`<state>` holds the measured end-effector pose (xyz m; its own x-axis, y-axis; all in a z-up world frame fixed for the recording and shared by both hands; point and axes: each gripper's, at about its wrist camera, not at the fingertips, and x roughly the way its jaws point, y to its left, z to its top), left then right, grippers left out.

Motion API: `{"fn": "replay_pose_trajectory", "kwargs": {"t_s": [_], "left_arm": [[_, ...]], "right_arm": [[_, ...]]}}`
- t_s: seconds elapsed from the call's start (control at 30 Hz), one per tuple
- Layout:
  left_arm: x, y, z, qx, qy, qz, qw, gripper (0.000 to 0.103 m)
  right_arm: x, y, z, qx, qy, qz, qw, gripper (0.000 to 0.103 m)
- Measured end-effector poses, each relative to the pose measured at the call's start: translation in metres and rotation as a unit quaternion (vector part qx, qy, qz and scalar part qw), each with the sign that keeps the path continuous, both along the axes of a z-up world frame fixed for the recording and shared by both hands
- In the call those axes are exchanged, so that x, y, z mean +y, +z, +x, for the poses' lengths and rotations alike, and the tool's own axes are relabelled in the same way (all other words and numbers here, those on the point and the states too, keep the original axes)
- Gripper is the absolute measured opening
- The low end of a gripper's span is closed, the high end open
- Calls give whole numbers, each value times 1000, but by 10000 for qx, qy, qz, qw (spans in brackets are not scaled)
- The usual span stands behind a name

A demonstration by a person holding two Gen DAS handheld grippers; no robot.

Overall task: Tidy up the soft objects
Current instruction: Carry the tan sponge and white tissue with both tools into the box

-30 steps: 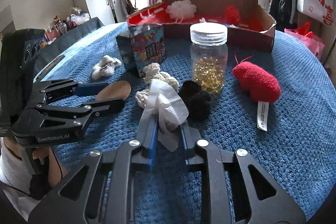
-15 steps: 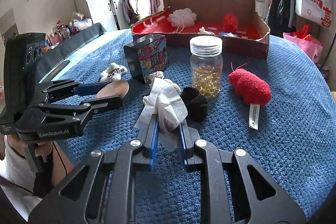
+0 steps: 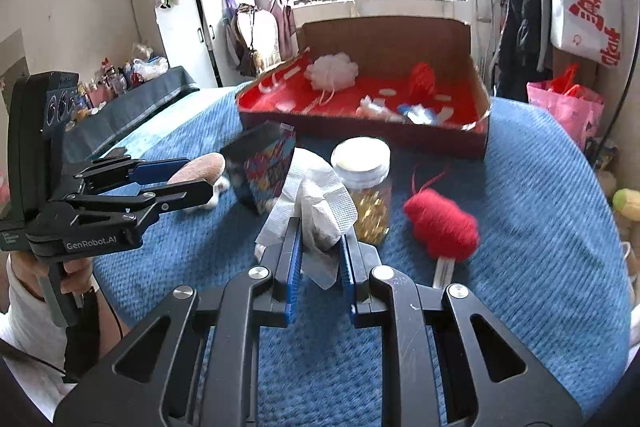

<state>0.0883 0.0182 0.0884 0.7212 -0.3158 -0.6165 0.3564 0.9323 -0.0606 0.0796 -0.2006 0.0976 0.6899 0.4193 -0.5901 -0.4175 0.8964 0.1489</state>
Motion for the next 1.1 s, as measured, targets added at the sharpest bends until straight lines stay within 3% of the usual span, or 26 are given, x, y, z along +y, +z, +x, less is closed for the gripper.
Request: {"fn": "replay_pose_trajectory", "kwargs": {"t_s": [0.53,1.1], "left_arm": [[-6,31,65,-29,-148,51,9999,49],[-5,31,159,681,-566,354,9954,49]], "right_arm": [[-8,26,65,-29,-12,-101,9999,17],[22,24,181,574,713,-567,9942,17]]}}
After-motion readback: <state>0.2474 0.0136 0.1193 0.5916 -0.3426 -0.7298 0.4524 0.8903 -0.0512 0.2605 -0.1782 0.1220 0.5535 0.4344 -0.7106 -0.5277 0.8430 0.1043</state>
